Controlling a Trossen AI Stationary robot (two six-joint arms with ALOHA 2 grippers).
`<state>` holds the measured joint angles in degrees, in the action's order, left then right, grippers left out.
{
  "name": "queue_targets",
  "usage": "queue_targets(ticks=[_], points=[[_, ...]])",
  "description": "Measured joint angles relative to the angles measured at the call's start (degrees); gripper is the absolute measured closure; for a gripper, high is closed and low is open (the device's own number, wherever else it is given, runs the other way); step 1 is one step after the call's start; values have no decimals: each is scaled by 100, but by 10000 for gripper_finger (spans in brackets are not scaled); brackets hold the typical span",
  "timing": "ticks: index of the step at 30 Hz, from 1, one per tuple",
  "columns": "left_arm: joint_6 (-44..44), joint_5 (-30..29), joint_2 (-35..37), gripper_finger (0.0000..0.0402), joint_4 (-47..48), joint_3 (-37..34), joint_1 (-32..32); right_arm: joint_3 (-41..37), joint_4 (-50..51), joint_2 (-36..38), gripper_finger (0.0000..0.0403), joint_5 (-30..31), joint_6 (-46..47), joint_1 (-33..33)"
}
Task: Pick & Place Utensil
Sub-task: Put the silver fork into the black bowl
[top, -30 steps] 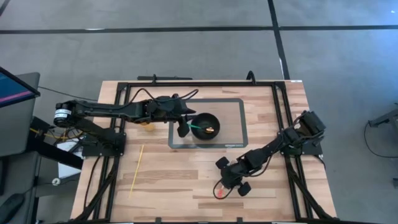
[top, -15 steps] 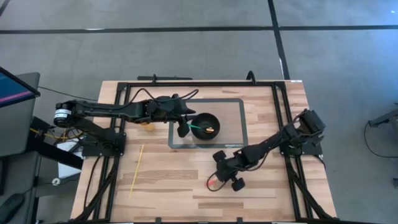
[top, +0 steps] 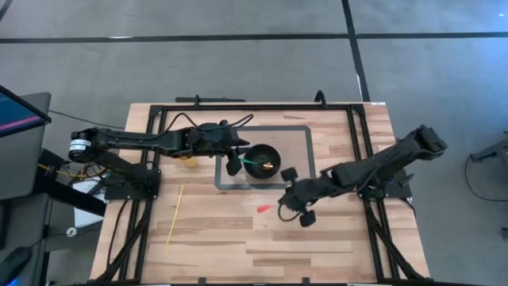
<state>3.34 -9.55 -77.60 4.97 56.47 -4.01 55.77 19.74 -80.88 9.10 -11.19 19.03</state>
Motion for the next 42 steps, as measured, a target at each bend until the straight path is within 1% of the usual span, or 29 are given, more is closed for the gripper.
queue_targets(ticks=[5,9,12,15,18,23,26,32,36,42], points=[[-10,-1,459,309,70,2,1,0,-5,233,399,4,-126,-506],[-12,-6,1015,309,326,2,0,0,-144,140,401,-6,-324,-867],[-12,-6,1387,309,564,4,2,0,-748,-79,401,-38,-868,-1107],[-12,-6,1605,309,809,4,0,4,-1582,-374,401,-445,-1354,-1393],[-12,-6,1681,309,1085,4,0,2,-2241,-730,402,-762,-1426,-1721],[-12,-6,1649,309,1303,4,0,-1,-3006,-1446,402,-763,-1426,-2165],[-12,-6,1630,309,1344,4,0,4,-3219,-1784,402,-773,-1422,-2304],[-12,-6,1619,309,1367,4,0,-9,-3167,-2158,402,-780,-1412,-2361],[-12,-17,1611,309,1370,4,0,4,-3250,-2242,402,-780,-1428,-2357],[-12,-30,1611,309,1370,4,0,1,-3075,-2244,401,-774,-1302,-2366]])
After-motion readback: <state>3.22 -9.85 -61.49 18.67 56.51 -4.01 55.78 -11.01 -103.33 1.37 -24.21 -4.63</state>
